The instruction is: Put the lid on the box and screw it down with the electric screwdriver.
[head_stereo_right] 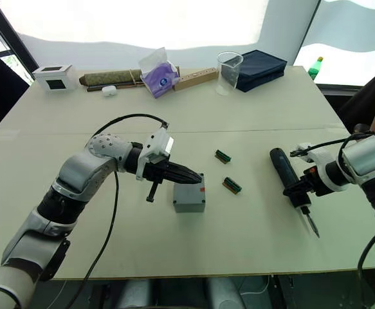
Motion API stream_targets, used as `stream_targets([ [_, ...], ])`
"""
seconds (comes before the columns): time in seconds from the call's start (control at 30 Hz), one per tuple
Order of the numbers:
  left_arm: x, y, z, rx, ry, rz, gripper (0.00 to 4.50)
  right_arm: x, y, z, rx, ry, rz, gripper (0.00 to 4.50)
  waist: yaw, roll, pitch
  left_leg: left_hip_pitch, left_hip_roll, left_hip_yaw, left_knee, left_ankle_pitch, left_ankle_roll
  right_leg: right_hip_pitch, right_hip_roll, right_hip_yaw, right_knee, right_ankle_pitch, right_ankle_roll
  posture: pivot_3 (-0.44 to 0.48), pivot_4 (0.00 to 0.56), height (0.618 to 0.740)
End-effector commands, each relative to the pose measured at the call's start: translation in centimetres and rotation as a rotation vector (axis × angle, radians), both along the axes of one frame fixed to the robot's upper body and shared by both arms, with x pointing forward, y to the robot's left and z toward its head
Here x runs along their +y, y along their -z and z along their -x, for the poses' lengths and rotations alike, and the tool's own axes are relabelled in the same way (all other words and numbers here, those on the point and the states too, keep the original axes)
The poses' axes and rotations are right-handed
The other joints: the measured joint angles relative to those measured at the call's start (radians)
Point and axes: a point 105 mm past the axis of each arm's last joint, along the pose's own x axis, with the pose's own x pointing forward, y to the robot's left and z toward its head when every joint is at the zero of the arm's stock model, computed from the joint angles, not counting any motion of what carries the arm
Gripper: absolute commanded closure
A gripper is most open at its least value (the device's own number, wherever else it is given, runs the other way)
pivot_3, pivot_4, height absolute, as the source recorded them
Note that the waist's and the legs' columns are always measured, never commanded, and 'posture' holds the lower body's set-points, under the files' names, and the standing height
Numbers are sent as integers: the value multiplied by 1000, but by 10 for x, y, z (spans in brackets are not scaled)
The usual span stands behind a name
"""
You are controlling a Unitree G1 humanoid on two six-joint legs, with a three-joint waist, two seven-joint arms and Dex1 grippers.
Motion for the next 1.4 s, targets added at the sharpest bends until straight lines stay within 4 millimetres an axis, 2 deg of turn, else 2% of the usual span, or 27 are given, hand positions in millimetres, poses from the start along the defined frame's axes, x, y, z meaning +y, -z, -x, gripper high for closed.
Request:
stream_targets([
  [0.03, 9, -14, -13, -33, -47, 36, 4500, 5, -85, -30, -326, 46, -67, 2342, -2, 13, 6, -1, 0, 1, 0, 0, 0, -2, -1, 1, 0, 1, 1, 0, 150, 740],
  [0.13, 13, -16, -19, -18, -74, 46, 4500, 29, -119, -31, -467, -1, -200, 2342, 5, 16, 8, -3, -1, 2, 0, 4, -6, -9, 0, 3, 2, 1, 2, 0, 150, 740],
  [0.2, 16, -16, -21, -7, -85, 48, 4500, 63, -156, -26, -704, -128, -356, 2342, 7, 16, 7, -4, 0, 1, -3, 4, -7, -11, 1, 1, 3, 0, -1, 0, 150, 740],
  [0.27, 17, -14, -22, 0, -88, 41, 4500, 83, -184, -13, -916, -167, -488, 2342, 4, 16, 7, -5, 2, 1, -4, 4, -7, -12, 2, 0, 3, -2, -3, 0, 150, 740],
  [0.3, 19, -13, -21, 6, -87, 33, 4500, 91, -194, -8, -1033, -165, -539, 2342, 4, 17, 7, -5, 1, 0, -3, 4, -7, -14, 2, 1, 3, -2, -3, 0, 150, 740],
  [0.37, 21, -11, -21, 12, -86, 17, 4500, 105, -197, 3, -1155, -155, -603, 2342, 7, 17, 7, -6, 2, -1, -4, 4, -7, -15, 3, -1, 4, -2, -4, 0, 150, 740],
  [0.47, 23, -10, -21, 16, -86, 4, 4500, 120, -192, 14, -1235, -160, -609, 2342, 18, 16, 8, -7, 2, -1, -4, 5, -8, -15, 0, -5, 7, -2, -4, 0, 150, 740],
  [0.6, 27, 3, -21, 24, -93, -57, 4500, 177, -166, 34, -1322, -258, -547, 2342, 13, 16, 7, -8, 0, 1, -5, 5, -9, -13, -3, -5, 6, -1, -2, 0, 150, 740],
  [0.67, 28, 10, -22, 22, -98, -86, 4500, 193, -155, 39, -1332, -278, -552, 2342, 4, 16, 7, -8, -1, 1, -5, 6, -10, -13, -3, -4, 7, -1, -2, 0, 150, 740],
  [0.87, 30, 29, -19, 8, -103, -145, 4500, 210, -125, 39, -1320, -269, -538, 2342, -8, 16, 7, -7, 0, -2, -5, 7, -13, -12, -1, -4, 10, -1, -1, 0, 150, 740],
  [1.03, 34, 39, -19, -5, -123, -177, 4500, 219, -110, 36, -1326, -278, -502, 2342, -16, 16, 7, -7, 0, -2, -5, 7, -13, -13, 0, -4, 10, -1, -1, 0, 150, 740],
  [1.2, 32, 40, -23, -12, -159, -176, 4500, 218, -92, 33, -1311, -259, -474, 2342, -16, 16, 7, -7, 0, -2, -5, 7, -13, -12, 0, -4, 10, -1, -1, 0, 150, 740],
  [1.4, 30, 35, -21, -11, -166, -167, 4500, 216, -85, 30, -1322, -254, -439, 2342, -17, 15, 7, -6, 0, -2, -5, 7, -13, -11, 0, -4, 10, -1, -1, 0, 150, 740],
])
